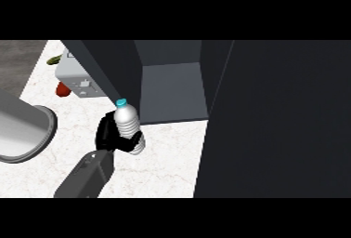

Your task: Pick up the bottled water, place it into the cabinet and close the cabinet

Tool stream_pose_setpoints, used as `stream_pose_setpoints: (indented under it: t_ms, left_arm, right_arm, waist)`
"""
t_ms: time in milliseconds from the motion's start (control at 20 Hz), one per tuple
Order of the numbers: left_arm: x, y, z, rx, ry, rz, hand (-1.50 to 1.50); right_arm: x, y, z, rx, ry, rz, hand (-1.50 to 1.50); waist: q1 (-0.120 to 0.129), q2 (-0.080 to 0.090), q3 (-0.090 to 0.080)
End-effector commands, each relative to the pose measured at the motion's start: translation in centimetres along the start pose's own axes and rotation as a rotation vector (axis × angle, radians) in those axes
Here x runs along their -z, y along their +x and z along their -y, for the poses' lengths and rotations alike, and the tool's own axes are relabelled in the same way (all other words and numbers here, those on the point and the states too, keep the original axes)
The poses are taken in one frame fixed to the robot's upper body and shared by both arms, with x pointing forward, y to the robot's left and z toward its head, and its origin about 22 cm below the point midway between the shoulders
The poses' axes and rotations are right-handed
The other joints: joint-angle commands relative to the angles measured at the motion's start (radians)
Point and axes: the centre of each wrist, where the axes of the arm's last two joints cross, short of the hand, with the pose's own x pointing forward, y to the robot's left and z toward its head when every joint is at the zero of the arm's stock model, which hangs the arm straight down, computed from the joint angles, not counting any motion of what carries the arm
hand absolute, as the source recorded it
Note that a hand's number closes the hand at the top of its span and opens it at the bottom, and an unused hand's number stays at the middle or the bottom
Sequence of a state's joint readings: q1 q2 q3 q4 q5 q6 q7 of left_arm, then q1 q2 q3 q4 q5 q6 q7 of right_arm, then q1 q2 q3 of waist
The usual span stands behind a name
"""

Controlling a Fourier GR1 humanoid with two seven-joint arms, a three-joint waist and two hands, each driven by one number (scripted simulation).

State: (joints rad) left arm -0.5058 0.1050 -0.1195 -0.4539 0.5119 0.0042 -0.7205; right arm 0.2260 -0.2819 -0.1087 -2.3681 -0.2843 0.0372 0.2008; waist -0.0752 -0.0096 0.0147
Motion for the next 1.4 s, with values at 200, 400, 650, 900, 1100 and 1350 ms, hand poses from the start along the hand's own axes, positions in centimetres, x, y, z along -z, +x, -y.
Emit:
stream_pose_setpoints:
  t_ms: [200,400,650,900,1100,1350]
  left_arm:
    - [6.8,6.4,11.6,0.035,-0.164,0.145,1.50]
    - [6.8,6.5,11.6,0.043,-0.078,0.116,1.50]
    - [6.2,5.6,11.1,0.108,-0.008,0.112,1.50]
    - [5.6,4.8,10.7,0.184,0.056,0.109,1.50]
    - [6.3,5.5,9.9,0.208,0.112,0.120,1.50]
    - [5.6,5.0,10.3,0.144,0.151,0.124,1.50]
  right_arm:
    - [0.7,-0.2,1.6,0.054,0.019,0.032,-1.50]
    - [0.4,0.3,1.9,0.060,0.069,0.023,-1.50]
    - [0.5,0.2,3.1,0.071,0.058,0.029,-1.50]
    - [0.5,-0.2,4.2,0.102,0.062,0.025,-1.50]
    - [0.7,0.4,4.5,0.079,0.079,0.035,-1.50]
    - [0.9,-0.3,5.0,0.111,0.073,0.036,-1.50]
  waist:
    - [-0.044,0.012,-0.010]
    - [-0.077,0.011,-0.012]
    - [-0.088,0.018,-0.012]
    - [-0.087,0.023,-0.012]
    - [-0.093,0.028,-0.015]
    - [-0.103,0.039,-0.017]
